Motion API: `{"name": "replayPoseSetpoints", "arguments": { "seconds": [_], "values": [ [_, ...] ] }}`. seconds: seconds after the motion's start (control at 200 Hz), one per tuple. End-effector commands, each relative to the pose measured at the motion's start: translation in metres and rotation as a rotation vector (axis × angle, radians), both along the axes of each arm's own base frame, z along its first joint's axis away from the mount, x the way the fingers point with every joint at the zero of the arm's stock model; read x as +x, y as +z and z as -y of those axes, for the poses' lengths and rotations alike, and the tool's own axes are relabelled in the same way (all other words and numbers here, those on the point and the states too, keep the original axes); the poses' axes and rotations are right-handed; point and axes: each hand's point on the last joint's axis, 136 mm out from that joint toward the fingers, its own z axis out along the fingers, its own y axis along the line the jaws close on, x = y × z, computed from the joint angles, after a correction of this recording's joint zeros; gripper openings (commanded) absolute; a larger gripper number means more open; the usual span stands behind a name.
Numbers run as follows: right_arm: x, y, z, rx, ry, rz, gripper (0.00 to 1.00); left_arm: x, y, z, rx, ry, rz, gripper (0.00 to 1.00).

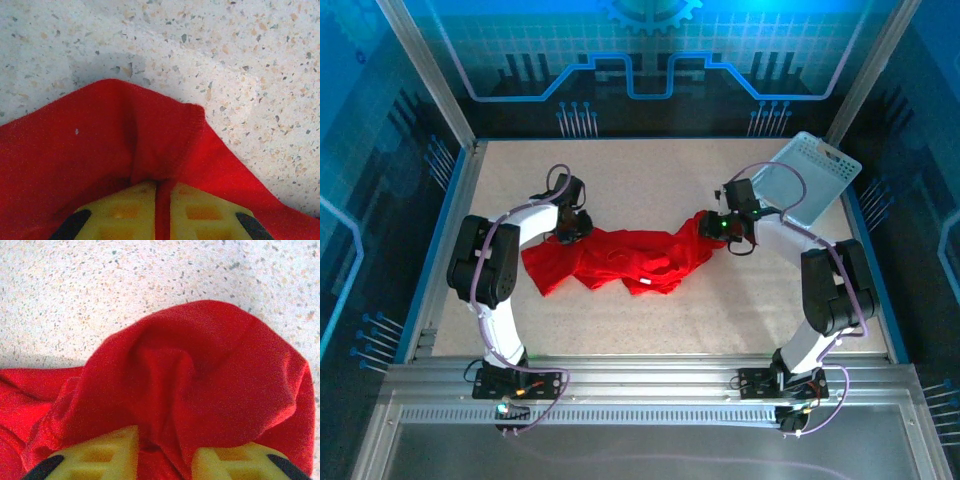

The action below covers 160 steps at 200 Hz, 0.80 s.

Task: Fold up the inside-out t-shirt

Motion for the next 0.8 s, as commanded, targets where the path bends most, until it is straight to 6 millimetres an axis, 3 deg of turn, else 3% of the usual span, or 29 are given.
{"name": "replayPoseSetpoints", "arguments": {
  "seconds": [0.0,0.11,0.22,0.565,0.7,0.795],
  "values": [
    [0.002,0.011,0.006,-0.042,-0.024,0.025,0.22,0.003,0.000,0.003,-0.002,-0.011,0.006,0.09],
    [0.001,0.017,0.014,-0.072,-0.048,0.036,0.10,0.004,0.001,0.001,0.008,-0.012,0.011,0.00],
    [-0.002,0.025,0.024,-0.086,-0.074,0.054,0.00,0.004,0.010,-0.001,0.014,-0.008,0.044,0.00],
    [-0.026,0.078,0.053,-0.087,-0.164,0.168,0.00,-0.002,0.074,-0.012,0.025,0.019,0.225,0.00],
    [-0.041,0.101,0.057,-0.071,-0.168,0.206,0.00,-0.015,0.104,-0.017,0.021,0.037,0.288,0.00],
    [-0.054,0.129,0.059,-0.048,-0.172,0.262,0.00,-0.028,0.134,-0.020,0.003,0.052,0.348,0.00]
  ]
}}
